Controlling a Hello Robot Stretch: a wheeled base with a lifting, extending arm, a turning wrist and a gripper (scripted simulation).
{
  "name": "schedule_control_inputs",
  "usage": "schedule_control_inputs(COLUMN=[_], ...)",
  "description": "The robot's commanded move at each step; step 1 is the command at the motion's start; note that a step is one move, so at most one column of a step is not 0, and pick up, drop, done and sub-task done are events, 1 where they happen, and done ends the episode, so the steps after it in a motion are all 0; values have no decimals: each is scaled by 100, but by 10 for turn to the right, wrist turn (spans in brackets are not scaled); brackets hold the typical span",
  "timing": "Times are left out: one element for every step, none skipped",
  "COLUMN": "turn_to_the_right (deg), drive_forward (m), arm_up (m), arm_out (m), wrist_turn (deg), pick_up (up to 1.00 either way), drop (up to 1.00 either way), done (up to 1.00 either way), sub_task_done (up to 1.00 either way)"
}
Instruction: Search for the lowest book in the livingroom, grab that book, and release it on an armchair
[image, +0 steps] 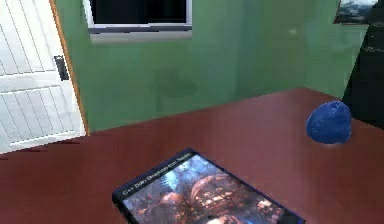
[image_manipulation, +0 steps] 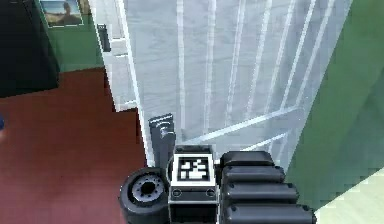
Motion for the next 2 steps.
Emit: schedule_control_inputs(turn_to_the_right=[180,0], drive_forward=[0,35], arm_up=[0,0], arm_out=[0,0], wrist_turn=[0,0], pick_up=[0,0], drop=[0,0], done=[0,0], sub_task_done=[0,0])
